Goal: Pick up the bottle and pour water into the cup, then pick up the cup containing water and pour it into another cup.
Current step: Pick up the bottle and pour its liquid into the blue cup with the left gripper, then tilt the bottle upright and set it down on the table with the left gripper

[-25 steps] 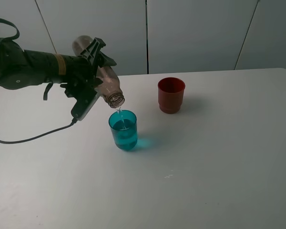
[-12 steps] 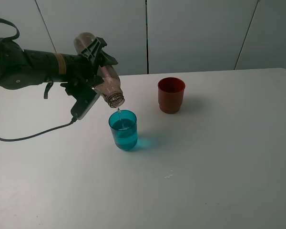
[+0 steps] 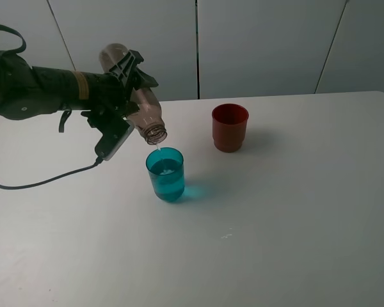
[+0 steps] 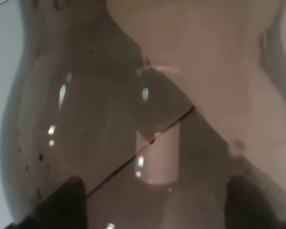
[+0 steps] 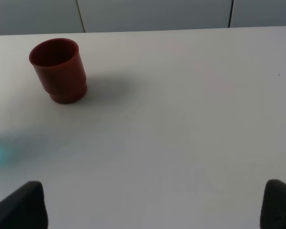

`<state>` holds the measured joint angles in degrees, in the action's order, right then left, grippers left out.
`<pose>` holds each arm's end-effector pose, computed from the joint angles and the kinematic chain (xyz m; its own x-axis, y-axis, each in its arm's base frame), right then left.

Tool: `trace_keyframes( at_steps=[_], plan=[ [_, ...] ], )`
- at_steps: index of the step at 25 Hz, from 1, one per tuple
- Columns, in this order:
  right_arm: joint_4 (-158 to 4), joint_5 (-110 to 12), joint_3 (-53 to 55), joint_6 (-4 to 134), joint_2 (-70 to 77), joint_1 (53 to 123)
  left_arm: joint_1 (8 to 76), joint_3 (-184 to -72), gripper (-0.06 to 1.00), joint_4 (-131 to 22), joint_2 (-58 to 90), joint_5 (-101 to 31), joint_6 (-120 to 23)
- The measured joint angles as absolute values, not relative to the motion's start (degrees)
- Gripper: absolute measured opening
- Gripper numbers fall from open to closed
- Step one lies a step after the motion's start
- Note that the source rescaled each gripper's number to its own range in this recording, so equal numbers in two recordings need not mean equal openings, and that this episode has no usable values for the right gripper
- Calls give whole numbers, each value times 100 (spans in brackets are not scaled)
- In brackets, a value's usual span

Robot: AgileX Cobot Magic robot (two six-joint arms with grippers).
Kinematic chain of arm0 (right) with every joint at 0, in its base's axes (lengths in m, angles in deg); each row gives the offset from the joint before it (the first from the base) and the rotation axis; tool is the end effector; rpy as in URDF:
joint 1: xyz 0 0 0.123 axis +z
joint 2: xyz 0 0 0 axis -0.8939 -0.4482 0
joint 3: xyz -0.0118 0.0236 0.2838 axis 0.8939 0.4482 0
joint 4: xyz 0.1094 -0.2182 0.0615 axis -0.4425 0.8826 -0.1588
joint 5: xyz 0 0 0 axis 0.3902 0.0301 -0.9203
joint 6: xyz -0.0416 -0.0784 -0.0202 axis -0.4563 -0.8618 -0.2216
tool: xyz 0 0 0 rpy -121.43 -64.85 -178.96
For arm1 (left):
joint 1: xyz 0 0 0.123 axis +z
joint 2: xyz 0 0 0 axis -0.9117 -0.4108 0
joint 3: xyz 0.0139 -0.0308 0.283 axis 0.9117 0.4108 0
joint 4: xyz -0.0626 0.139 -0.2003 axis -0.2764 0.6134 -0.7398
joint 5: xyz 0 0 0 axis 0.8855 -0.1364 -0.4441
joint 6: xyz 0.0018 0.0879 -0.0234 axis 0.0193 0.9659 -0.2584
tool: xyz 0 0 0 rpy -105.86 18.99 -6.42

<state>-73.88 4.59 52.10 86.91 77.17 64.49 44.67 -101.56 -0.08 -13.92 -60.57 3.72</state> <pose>-0.0081 0.0071 0.2757 -0.4830 0.0211 -0.8754 -0.0745 0.9951 0.0652 0.3398 -0.1545 0.1875 0.7014 0.5793 0.4152 0.0416 -0.6149 0.7875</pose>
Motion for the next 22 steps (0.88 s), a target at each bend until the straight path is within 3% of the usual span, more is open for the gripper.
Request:
trace_keyframes(
  at_steps=[12, 22],
  plan=[
    [-7388, 459, 5210, 8691, 7717, 6449, 4441, -10156, 0, -8, -1392, -5824, 254],
    [-7388, 459, 5210, 8691, 7717, 6449, 4336, -10156, 0, 14, -1392, -5839, -1914]
  ],
)
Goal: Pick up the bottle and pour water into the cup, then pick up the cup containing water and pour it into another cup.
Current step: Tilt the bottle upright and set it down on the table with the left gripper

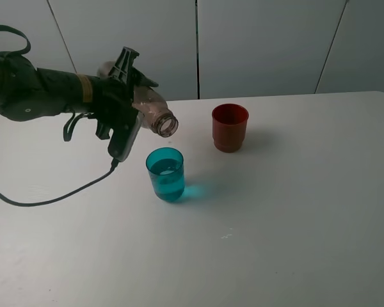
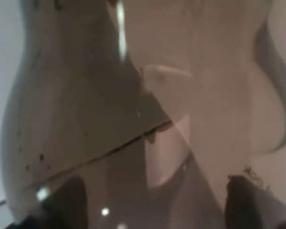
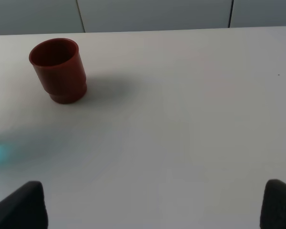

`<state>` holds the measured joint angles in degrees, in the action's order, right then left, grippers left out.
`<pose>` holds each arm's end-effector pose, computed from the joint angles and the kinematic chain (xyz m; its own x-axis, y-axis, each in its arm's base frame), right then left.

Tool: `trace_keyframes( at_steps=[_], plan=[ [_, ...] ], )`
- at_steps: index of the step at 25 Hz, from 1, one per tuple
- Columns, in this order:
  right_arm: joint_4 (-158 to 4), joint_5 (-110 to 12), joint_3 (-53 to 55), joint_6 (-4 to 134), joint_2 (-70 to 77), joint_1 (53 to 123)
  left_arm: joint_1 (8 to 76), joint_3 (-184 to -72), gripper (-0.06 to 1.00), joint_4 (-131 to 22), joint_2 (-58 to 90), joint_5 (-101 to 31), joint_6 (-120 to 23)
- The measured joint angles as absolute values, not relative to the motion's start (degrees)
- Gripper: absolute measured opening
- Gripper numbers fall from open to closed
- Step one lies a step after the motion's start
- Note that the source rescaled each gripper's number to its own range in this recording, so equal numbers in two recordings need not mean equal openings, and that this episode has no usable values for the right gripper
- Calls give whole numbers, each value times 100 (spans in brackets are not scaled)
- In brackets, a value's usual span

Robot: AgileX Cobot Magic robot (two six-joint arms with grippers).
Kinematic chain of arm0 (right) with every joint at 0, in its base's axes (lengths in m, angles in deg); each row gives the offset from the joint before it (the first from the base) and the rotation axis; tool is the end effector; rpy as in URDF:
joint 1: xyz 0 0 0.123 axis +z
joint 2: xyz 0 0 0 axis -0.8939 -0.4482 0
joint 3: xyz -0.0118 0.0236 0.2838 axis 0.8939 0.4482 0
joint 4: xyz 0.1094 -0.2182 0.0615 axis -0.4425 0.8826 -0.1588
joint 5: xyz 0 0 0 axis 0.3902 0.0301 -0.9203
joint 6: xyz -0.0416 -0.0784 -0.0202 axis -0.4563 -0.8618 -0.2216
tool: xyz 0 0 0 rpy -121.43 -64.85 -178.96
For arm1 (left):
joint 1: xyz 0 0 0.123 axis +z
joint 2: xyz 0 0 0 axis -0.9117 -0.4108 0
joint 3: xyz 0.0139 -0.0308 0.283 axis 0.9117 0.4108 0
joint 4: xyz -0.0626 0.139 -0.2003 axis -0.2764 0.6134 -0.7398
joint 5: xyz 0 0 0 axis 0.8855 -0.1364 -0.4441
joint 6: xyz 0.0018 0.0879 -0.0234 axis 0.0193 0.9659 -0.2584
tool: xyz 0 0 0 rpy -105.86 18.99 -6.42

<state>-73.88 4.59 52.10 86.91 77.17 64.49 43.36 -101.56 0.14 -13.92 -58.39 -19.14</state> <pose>-0.0081 0.0071 0.2757 -0.4830 0.0211 -0.8754 -0.0745 0.9951 0.0652 0.3361 -0.1600 0.1848 0.6376 0.7654 0.0874 0.3247 -0.3699 0.8705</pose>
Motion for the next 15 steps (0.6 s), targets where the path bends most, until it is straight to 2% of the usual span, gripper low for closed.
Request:
trace_keyframes(
  at_steps=[9, 15],
  plan=[
    [-7388, 459, 5210, 8691, 7717, 6449, 4336, -10156, 0, -668, -1392, -6163, -5971],
    [-7388, 459, 5210, 8691, 7717, 6449, 4336, -10156, 0, -963, -1653, -7082, -7506]
  ],
)
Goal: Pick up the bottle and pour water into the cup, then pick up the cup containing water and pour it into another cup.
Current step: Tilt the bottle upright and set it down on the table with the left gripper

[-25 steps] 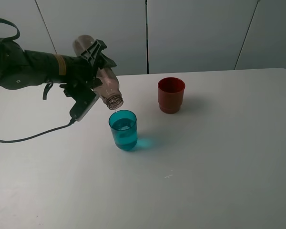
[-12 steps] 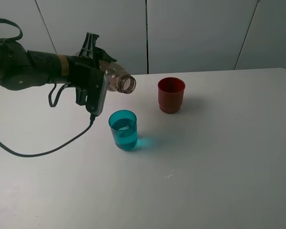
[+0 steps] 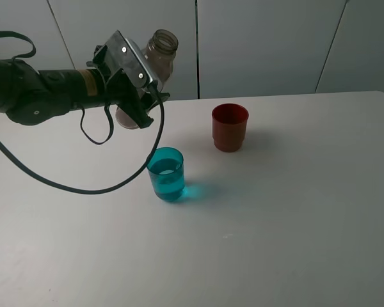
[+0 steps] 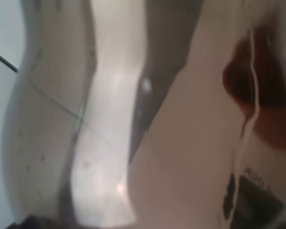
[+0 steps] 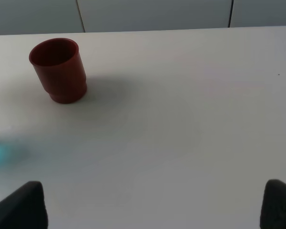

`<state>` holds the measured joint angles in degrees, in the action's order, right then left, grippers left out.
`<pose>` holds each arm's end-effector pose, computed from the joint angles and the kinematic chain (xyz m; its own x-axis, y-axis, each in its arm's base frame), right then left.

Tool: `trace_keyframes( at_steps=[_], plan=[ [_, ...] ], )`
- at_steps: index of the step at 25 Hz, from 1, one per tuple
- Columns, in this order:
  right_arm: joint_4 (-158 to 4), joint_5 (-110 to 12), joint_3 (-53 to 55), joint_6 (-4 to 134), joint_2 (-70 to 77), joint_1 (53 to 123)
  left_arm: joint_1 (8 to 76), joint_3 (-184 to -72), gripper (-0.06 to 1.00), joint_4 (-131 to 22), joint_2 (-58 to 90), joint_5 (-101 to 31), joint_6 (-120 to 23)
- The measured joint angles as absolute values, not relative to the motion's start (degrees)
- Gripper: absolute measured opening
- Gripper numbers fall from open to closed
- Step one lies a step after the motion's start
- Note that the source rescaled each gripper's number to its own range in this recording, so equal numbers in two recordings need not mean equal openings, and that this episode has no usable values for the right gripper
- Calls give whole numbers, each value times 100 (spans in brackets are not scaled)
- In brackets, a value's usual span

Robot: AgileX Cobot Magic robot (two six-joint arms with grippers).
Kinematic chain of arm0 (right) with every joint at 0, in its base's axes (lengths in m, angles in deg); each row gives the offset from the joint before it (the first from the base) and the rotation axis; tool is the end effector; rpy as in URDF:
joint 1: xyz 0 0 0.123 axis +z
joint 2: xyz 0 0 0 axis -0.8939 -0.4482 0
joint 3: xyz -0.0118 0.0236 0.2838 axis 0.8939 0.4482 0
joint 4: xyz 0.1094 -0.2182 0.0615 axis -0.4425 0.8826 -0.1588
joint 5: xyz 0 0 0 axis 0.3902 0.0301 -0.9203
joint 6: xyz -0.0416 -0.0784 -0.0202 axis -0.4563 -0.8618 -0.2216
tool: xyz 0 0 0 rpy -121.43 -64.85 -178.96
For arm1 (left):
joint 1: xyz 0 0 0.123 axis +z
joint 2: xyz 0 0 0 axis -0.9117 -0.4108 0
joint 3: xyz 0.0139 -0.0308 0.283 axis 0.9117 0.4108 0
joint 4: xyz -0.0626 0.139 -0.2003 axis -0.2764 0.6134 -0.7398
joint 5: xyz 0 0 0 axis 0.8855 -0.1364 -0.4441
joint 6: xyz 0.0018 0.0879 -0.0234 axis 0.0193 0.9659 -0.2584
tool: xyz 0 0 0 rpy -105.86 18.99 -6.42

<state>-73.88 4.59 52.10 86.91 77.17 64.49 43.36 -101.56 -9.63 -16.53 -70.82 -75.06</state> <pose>-0.0081 0.0071 0.2757 -0.4830 0.0211 -0.8754 -0.0745 0.9951 0.0652 0.3434 -0.1686 0.1864 0.0969 0.5543 -0.8267 0.6737 0.5748 0.4644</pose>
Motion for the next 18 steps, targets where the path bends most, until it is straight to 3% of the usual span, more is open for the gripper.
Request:
trace_keyframes(
  at_steps=[14, 18],
  plan=[
    [-7388, 459, 5210, 8691, 7717, 6449, 5206, -10159, 0, -1133, -2810, -8937, -8522],
    [-7388, 459, 5210, 8691, 7717, 6449, 5489, -10169, 0, -1181, -3408, -10045, -8959]
  ],
)
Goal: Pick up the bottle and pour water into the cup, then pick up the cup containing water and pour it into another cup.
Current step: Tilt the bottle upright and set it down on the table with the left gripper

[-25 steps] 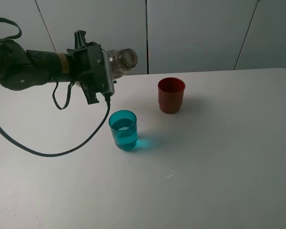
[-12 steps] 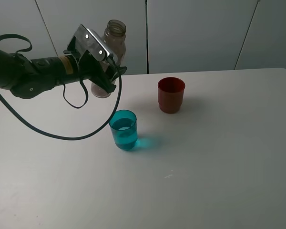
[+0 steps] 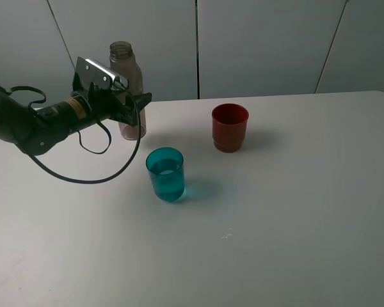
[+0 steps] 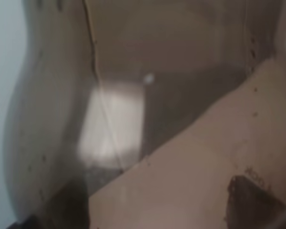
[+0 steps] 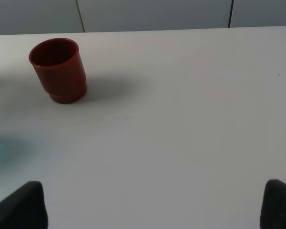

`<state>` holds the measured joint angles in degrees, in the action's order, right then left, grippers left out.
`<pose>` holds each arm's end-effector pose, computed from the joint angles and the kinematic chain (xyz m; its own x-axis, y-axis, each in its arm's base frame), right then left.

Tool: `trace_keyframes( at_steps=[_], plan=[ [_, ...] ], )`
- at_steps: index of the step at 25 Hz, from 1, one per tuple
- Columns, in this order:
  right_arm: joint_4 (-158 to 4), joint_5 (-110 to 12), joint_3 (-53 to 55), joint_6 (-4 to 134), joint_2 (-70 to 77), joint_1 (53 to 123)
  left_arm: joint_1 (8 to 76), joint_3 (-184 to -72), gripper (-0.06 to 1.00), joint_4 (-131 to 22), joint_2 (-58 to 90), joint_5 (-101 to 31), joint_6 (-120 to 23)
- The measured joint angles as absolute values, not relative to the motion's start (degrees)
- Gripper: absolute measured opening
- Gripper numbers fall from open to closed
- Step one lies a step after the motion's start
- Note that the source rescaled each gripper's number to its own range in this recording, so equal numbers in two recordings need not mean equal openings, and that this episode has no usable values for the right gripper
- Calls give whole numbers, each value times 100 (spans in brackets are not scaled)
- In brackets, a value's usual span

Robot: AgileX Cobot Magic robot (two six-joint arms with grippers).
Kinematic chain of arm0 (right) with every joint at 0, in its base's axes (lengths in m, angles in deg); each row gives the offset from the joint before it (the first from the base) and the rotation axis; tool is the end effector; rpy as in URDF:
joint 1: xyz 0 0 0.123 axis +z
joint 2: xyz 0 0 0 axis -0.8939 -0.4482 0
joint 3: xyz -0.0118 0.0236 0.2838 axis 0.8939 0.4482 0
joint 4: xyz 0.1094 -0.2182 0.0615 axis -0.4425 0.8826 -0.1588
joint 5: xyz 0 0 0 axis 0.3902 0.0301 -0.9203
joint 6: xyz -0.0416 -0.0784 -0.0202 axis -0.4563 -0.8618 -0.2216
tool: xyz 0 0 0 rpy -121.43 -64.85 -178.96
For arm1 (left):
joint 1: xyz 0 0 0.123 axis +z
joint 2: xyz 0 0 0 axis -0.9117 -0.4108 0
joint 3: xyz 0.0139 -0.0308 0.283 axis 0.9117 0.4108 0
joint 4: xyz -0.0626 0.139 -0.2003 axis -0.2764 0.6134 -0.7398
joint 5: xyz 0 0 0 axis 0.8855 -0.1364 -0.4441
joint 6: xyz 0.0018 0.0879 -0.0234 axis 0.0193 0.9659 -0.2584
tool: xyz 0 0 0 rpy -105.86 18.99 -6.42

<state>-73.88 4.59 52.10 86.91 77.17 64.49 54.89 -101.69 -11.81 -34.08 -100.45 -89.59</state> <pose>-0.0081 0.0071 0.2757 -0.4830 0.0211 -0.8754 -0.0745 0.9951 0.0652 0.3807 -0.1130 0.1117 -0.0310 0.1304 -0.9910 0.6017 0.7941 0.0856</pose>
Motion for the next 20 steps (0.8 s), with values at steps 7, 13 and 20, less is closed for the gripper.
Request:
trace_keyframes(
  at_steps=[7, 13, 20],
  plan=[
    [-7388, 459, 5210, 8691, 7717, 6449, 5595, -10169, 0, -1475, -3973, -10673, -9076],
    [-7388, 459, 5210, 8691, 7717, 6449, 5610, -10169, 0, -1563, -3981, -10736, -9075],
    [-7388, 459, 5210, 8691, 7717, 6449, 5657, -10169, 0, -1552, -3981, -10581, -9075]
  ],
)
